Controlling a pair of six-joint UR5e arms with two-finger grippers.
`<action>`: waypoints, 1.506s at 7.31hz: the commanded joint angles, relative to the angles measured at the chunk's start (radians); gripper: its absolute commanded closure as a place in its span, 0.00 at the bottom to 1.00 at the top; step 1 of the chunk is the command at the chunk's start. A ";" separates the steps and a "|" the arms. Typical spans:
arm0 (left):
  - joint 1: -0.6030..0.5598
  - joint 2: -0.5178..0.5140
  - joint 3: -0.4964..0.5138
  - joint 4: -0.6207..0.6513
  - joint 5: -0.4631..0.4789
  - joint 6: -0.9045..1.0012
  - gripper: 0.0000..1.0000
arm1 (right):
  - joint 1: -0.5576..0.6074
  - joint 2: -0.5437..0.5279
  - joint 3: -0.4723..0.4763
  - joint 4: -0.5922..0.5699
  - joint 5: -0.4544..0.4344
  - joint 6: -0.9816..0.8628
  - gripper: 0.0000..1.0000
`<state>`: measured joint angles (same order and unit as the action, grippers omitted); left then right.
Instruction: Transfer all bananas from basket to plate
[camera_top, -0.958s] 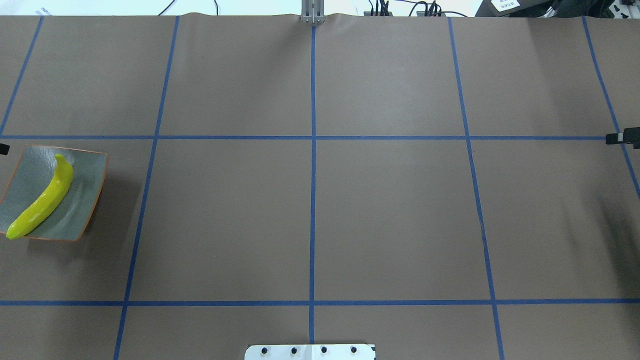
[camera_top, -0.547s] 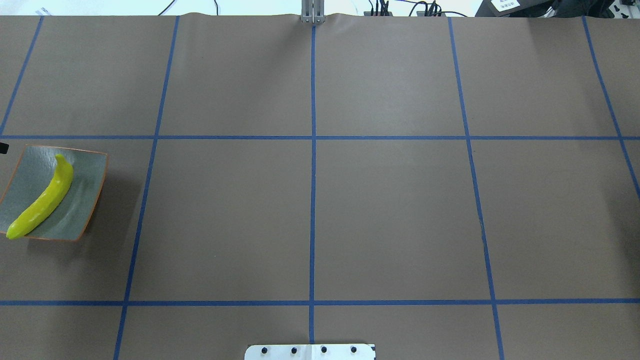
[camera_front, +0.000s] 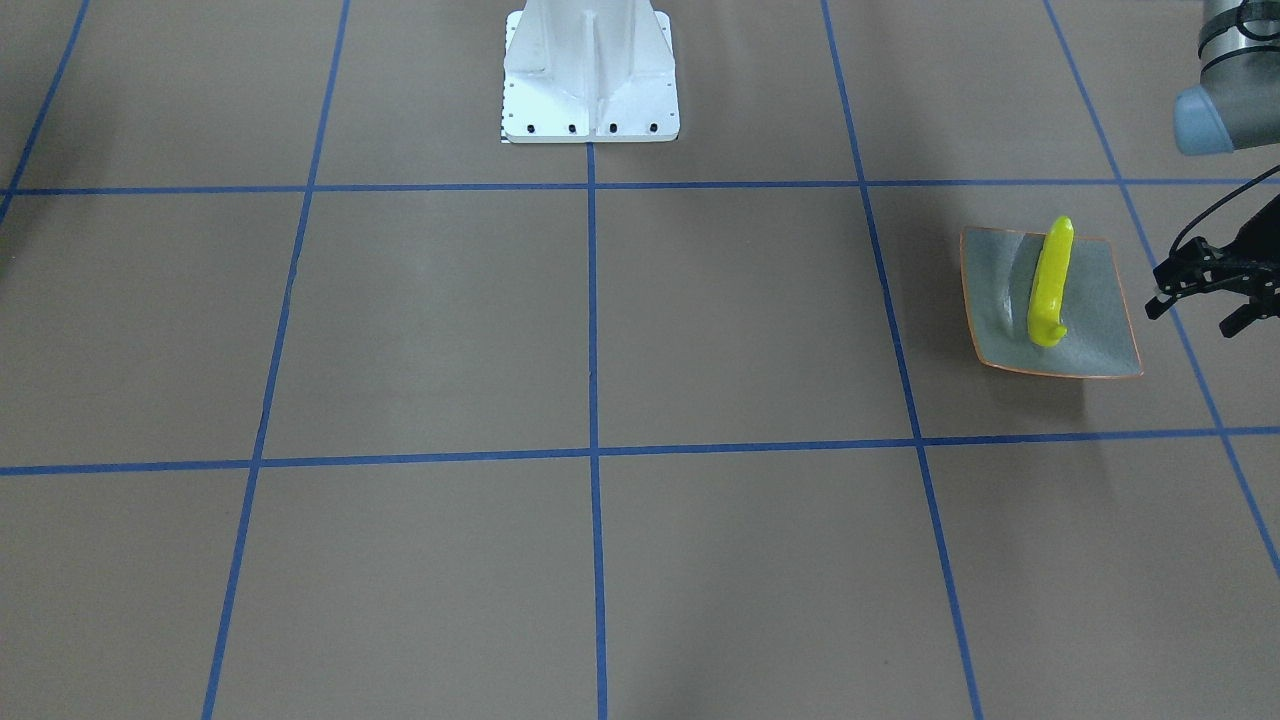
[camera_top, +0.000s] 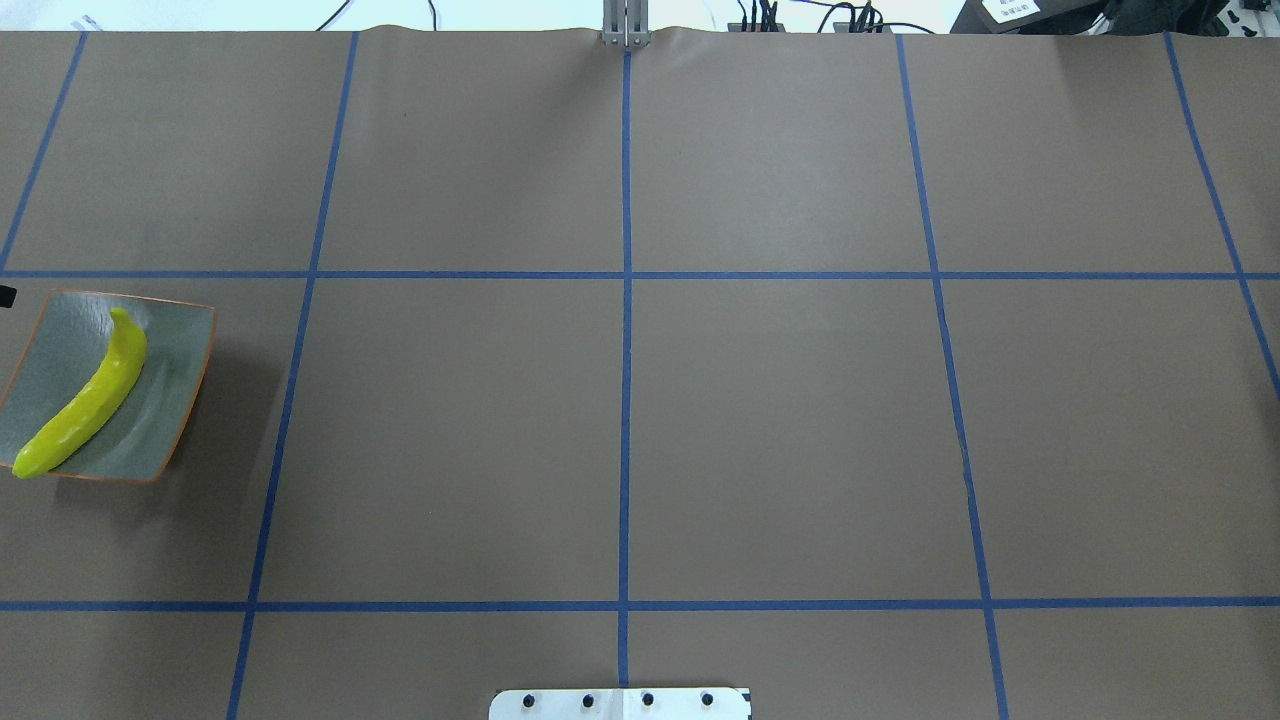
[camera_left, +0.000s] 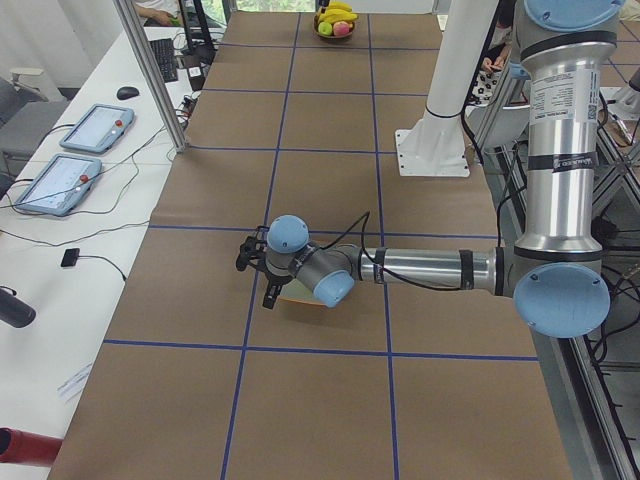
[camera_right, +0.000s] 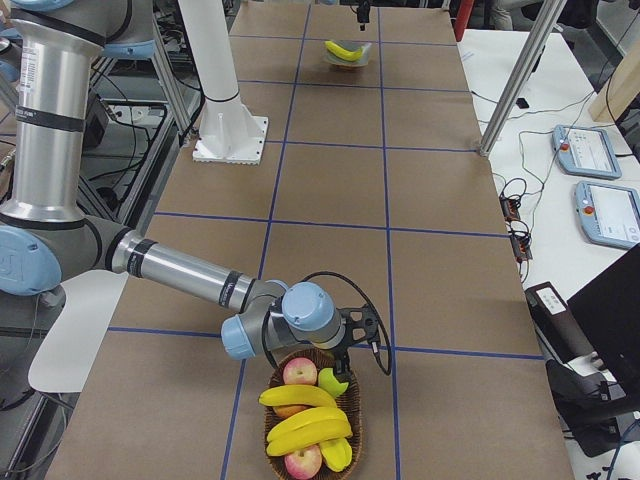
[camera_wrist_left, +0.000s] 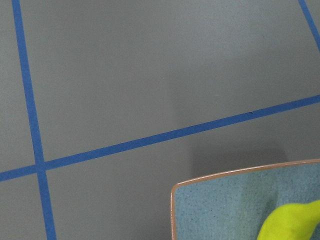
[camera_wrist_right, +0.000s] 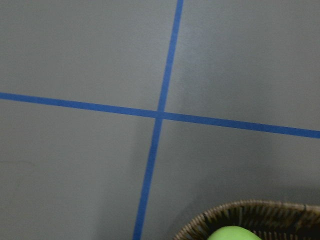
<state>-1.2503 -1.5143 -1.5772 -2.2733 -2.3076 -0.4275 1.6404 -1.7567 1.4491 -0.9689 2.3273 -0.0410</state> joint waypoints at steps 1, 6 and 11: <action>-0.001 0.000 0.000 0.000 0.002 0.000 0.00 | 0.085 0.014 -0.009 -0.193 -0.072 -0.277 0.00; 0.000 -0.001 0.003 -0.003 0.001 -0.007 0.00 | 0.101 0.029 -0.130 -0.202 -0.150 -0.454 0.00; 0.000 -0.001 0.000 -0.005 -0.001 -0.008 0.00 | 0.099 0.039 -0.182 -0.205 -0.164 -0.455 0.06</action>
<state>-1.2502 -1.5156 -1.5766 -2.2779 -2.3086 -0.4356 1.7398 -1.7262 1.2926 -1.1734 2.1628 -0.4978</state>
